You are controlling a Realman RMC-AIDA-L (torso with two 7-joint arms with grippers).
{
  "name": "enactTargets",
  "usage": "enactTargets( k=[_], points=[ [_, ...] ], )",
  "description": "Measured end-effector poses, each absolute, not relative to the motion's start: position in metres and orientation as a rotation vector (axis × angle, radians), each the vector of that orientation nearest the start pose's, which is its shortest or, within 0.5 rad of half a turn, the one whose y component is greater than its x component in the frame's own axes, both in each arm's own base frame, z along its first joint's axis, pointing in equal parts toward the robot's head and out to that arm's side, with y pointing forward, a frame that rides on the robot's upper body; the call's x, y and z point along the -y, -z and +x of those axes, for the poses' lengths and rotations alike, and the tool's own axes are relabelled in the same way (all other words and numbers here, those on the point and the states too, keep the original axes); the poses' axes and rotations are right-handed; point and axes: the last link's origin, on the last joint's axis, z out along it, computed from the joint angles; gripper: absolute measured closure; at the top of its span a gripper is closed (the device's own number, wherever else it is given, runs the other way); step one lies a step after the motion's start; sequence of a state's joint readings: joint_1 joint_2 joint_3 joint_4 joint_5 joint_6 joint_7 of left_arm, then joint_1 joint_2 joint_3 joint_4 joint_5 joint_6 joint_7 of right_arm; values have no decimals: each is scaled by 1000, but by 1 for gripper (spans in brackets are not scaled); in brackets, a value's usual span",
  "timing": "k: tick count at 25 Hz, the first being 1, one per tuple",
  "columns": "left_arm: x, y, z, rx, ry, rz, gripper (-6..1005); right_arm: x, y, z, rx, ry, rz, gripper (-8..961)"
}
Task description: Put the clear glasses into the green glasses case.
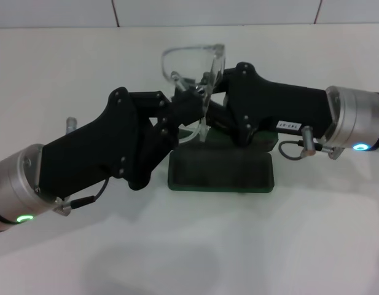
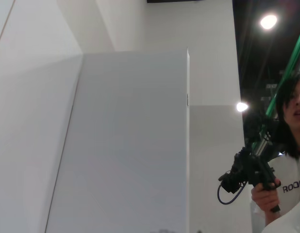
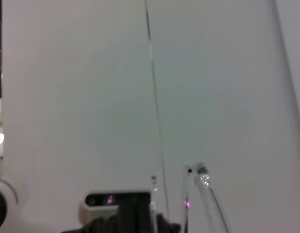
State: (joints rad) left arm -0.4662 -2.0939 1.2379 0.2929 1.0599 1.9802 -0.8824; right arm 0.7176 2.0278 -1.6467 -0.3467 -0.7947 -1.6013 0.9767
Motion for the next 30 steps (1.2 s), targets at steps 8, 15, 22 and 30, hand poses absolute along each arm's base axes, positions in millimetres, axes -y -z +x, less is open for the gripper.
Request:
enactTargets(
  k=[8, 15, 22, 30],
  points=[
    [-254, 16, -204, 147, 1761, -2442, 948, -330, 42, 145, -127, -1467, -2684, 836],
    [-253, 16, -205, 163, 1761, -2440, 949, -329, 43, 144, -121, -1466, -2691, 836],
    [-253, 16, -205, 163, 1761, -2439, 948, -330, 43, 142, -112, -1463, -2698, 836],
    [-254, 16, -205, 159, 1758, -2434, 948, -329, 47, 137, -87, -1451, -2737, 836]
  ],
)
